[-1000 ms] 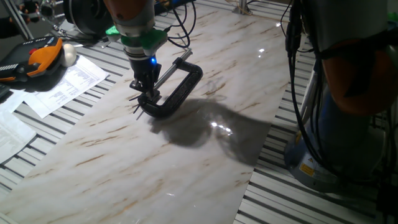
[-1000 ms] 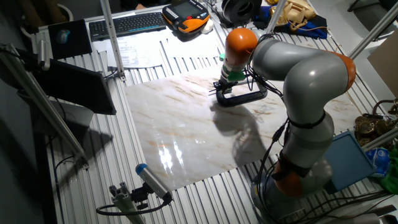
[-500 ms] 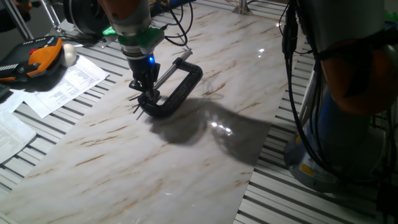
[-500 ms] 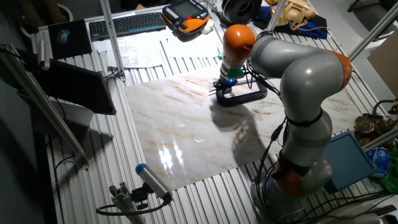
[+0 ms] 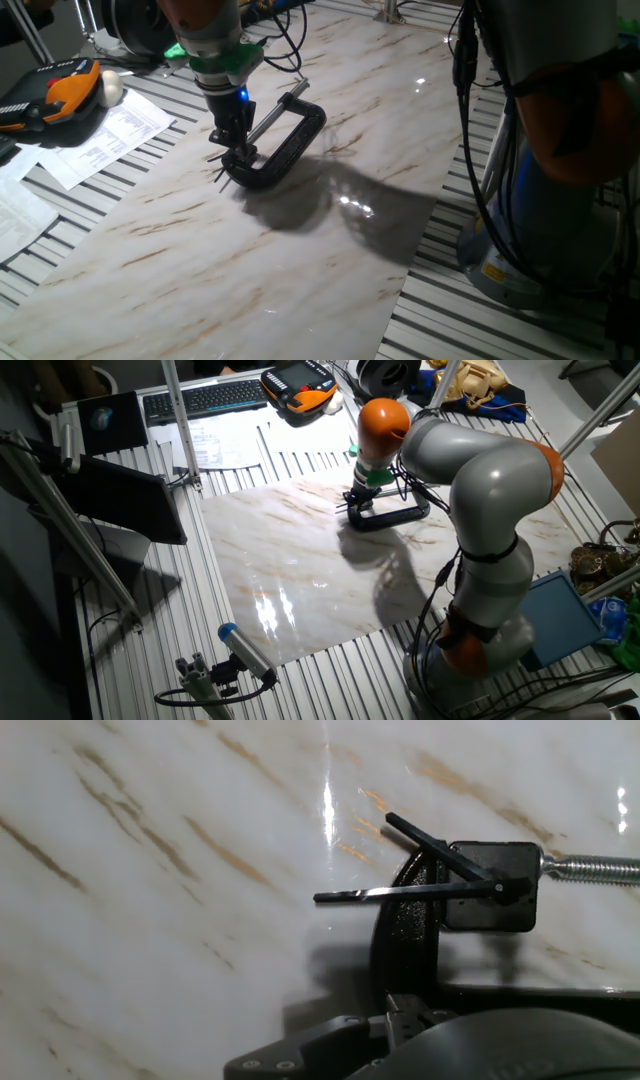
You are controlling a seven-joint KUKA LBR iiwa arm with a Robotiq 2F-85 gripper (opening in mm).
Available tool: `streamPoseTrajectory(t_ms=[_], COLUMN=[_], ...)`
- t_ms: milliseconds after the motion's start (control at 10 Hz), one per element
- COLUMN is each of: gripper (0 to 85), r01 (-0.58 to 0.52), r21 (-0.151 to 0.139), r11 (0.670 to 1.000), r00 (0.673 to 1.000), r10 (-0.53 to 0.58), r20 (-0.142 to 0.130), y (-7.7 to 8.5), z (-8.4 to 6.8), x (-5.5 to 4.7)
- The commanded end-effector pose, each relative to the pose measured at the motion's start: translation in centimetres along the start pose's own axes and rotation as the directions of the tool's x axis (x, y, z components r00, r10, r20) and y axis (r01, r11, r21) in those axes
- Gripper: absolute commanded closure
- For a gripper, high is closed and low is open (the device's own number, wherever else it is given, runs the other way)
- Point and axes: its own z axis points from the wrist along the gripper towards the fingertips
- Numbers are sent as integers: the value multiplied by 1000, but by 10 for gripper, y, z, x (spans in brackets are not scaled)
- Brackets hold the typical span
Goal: Turn the hands of a clock
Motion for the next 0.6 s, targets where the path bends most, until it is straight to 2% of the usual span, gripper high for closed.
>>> streamPoseTrajectory(t_ms=[0, 400, 500], gripper=[850, 850, 850], r01=[-11, -32, -34], r21=[-1, -5, -14], r11=[1000, 999, 999], r00=[1000, 999, 999], r10=[11, 32, 34], r20=[-2, 14, 13], y=[0, 19, 19], z=[0, 26, 29], x=[0, -5, -7])
